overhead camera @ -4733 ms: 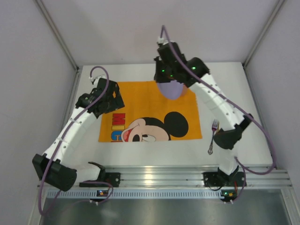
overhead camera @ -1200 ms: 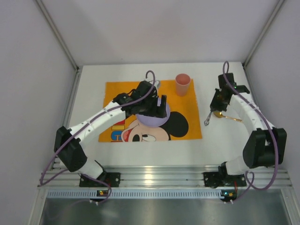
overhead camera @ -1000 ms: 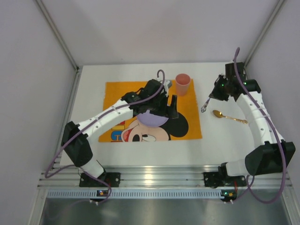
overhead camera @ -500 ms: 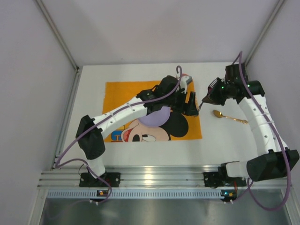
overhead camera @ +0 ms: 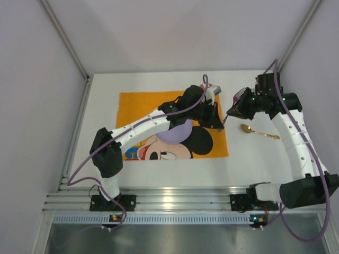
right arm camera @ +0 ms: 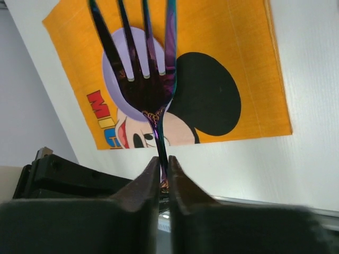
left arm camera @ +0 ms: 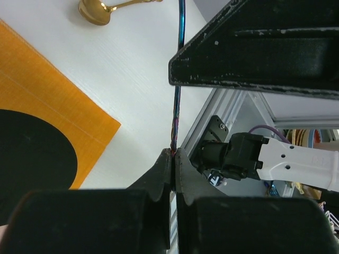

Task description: Set the dinner table for one person

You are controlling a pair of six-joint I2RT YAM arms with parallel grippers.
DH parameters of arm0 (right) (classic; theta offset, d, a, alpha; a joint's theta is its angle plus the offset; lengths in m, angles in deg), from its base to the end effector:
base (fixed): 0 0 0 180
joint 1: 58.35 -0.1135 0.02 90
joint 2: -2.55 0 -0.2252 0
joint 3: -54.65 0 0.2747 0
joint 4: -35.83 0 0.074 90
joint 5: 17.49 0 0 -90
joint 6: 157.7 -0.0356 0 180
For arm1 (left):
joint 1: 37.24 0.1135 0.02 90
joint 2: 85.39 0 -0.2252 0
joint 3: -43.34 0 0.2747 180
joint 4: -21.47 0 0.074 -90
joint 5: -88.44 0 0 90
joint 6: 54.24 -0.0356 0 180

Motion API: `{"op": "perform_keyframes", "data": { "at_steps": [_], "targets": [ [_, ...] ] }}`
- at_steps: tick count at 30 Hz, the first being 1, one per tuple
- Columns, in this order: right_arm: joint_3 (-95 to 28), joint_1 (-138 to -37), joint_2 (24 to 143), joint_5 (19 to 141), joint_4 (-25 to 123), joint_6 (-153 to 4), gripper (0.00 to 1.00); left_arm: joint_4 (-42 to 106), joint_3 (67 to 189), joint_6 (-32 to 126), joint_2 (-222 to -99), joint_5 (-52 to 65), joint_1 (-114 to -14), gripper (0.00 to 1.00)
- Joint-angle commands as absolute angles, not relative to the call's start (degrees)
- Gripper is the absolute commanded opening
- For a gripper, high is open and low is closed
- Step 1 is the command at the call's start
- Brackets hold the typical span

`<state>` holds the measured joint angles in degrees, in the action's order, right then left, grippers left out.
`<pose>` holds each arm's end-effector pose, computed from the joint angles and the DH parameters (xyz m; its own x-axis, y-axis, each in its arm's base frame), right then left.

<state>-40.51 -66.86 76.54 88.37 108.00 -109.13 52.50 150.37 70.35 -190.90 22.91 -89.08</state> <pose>0.2776 0.0514 0.3450 -0.7830 0.5264 -0.3313 0.2743 0.7703 0.5757 0.2648 -0.3609 0.2854 -0.7833 0.1605 -0.6006 0.5997 0.4495 -0.6620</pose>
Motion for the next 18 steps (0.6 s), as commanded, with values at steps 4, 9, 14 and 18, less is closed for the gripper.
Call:
{"op": "perform_keyframes", "data": {
  "at_steps": [4,9,14,18],
  "targets": [
    [-43.6,-67.6,73.4,97.6,100.6,-110.3,1.0,46.3,142.6,72.8,-183.3,24.3,-84.5,0.0],
    [-48.5,-67.4,74.3,97.8,101.6,-107.9,1.0,45.7,124.3,73.9,-169.7,26.0,-75.6,0.0],
    [-46.2,-67.3,73.9,98.6,102.0,-107.2,1.0,46.8,107.0,74.0,-155.6,28.9,-59.7,0.0],
    [-42.5,-67.3,73.6,99.1,101.8,-106.8,1.0,50.1,100.6,71.5,-153.0,34.2,-48.0,0.0]
  ]
}}
